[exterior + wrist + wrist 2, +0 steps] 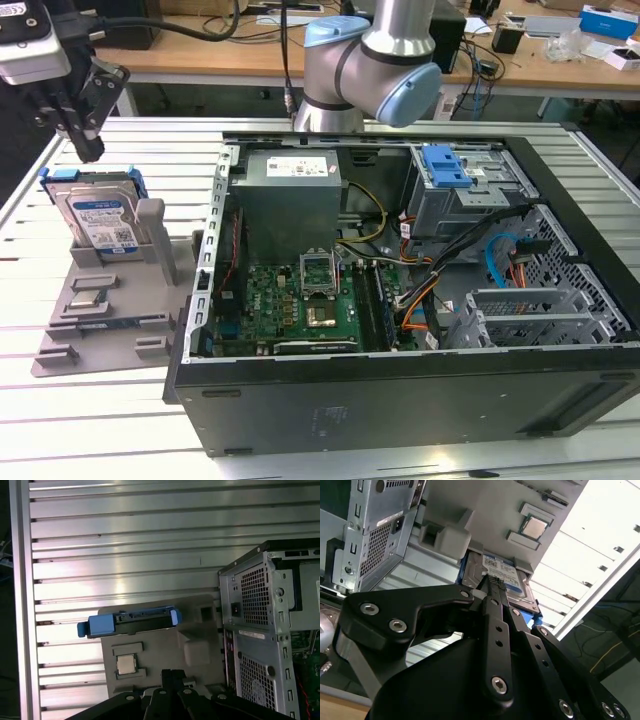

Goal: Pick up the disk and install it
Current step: 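Reach for the disk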

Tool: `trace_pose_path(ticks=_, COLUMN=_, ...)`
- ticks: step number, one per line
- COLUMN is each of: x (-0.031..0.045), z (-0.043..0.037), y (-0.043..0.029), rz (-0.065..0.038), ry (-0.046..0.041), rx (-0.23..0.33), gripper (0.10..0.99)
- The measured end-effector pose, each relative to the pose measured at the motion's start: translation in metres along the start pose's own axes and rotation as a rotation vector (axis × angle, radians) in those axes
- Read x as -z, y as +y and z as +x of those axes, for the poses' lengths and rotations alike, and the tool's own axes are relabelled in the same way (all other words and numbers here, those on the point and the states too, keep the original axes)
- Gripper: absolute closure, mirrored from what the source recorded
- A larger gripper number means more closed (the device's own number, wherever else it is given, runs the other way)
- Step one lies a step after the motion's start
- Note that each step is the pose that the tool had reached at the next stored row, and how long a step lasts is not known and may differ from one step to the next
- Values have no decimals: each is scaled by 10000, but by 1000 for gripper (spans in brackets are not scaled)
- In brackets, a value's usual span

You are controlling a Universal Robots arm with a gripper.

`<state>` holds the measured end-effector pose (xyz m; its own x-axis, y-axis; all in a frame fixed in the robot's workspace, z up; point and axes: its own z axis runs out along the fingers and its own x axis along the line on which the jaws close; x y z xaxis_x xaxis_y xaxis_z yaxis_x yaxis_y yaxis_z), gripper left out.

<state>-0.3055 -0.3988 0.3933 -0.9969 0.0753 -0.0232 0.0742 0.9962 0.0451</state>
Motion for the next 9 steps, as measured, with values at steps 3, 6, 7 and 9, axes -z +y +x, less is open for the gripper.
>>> trace_pose_path(ticks=3, x=2, z=99, y=-7, rz=0, ry=0, rx=1, gripper=980)
trace_pose_path(ticks=6, x=4, z=171, y=-13, rz=0, ry=-1, rx=0, gripper=980)
trace_pose_path(ticks=7, x=4, z=190, y=-14, rz=0, ry=-1, rx=0, gripper=980)
trace_pose_path(ticks=9, x=5, z=241, y=-18, rz=0, ry=-1, rx=0, gripper=980)
